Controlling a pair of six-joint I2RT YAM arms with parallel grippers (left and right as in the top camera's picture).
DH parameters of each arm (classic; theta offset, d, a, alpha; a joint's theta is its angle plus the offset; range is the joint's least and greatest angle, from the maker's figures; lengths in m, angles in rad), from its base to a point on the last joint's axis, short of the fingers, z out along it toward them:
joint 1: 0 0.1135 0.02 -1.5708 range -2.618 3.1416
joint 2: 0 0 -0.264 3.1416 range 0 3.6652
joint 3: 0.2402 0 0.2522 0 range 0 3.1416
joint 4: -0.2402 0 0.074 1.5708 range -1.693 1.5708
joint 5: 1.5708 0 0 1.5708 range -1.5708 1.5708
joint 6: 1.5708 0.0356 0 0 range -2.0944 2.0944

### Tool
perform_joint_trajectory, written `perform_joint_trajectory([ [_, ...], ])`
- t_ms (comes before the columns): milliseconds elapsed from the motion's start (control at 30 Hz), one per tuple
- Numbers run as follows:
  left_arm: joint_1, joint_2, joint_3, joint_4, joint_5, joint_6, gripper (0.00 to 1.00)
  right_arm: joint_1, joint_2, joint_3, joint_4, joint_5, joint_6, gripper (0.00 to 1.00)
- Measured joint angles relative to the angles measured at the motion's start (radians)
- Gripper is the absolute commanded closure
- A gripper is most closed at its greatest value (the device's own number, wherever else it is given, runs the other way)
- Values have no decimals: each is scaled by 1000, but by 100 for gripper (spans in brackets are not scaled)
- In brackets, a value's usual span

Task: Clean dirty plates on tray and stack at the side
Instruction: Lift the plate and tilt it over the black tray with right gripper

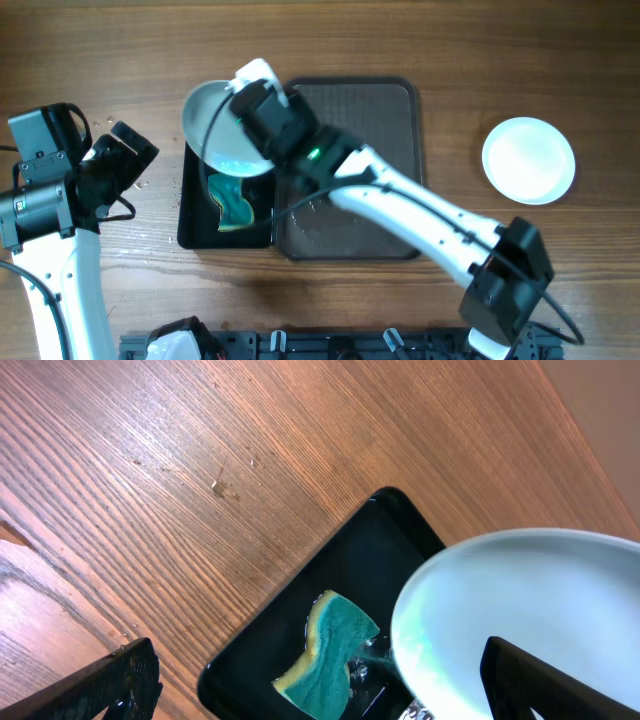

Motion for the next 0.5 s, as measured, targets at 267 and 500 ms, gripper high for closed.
perform_joint_trajectory([
  [267,0,0,0,0,0,0,0,151,1,0,96,318,-208,96],
  [500,0,0,0,0,0,0,0,164,1,0,97,433,-255,96],
])
